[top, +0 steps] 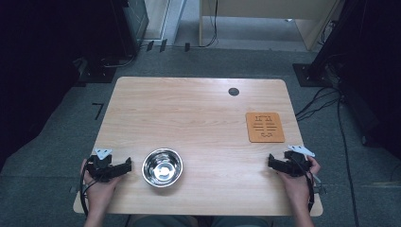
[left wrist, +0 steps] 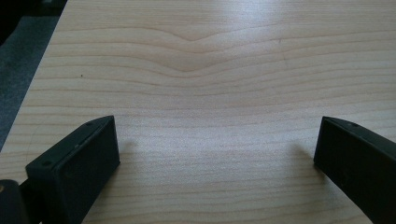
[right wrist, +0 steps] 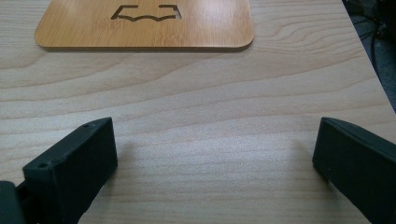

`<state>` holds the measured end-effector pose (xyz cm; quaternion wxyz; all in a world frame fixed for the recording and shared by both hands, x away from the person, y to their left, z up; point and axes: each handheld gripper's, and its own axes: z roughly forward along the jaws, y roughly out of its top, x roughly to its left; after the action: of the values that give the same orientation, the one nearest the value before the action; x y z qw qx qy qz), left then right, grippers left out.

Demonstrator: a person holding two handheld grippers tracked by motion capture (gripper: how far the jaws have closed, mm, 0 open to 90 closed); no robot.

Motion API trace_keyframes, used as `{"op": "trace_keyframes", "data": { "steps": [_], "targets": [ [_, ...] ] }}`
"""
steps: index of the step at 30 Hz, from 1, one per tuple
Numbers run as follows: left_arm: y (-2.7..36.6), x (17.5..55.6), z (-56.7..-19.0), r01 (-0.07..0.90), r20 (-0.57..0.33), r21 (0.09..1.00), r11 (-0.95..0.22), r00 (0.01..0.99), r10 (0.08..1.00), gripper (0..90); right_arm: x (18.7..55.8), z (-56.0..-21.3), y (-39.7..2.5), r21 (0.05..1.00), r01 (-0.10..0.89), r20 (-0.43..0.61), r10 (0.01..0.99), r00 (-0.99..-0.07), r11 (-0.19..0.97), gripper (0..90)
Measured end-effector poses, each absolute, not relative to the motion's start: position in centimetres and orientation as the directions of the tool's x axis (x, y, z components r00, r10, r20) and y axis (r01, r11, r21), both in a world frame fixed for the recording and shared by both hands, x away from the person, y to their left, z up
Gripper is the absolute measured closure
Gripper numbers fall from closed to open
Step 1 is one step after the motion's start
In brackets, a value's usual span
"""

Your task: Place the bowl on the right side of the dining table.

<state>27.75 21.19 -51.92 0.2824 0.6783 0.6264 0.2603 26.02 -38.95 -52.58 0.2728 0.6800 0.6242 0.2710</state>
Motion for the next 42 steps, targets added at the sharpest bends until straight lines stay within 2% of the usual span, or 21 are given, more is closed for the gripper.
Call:
{"op": "trace_keyframes", "data": {
  "steps": [24,42],
  "targets": [
    [21.2,27.6,-51.4,0.694,-0.030,0.719,-0.032,0.077,0.997,0.0,26.0,-52.5,-38.8,0.712,0.697,0.037,0.995,0.089,-0.088,0.0],
    [20.8,27.0,-48.6,0.630,-0.111,0.775,0.035,0.082,0.990,0.0,25.8,-51.4,-38.5,0.733,0.670,0.089,0.993,0.080,-0.119,0.0]
  ]
}}
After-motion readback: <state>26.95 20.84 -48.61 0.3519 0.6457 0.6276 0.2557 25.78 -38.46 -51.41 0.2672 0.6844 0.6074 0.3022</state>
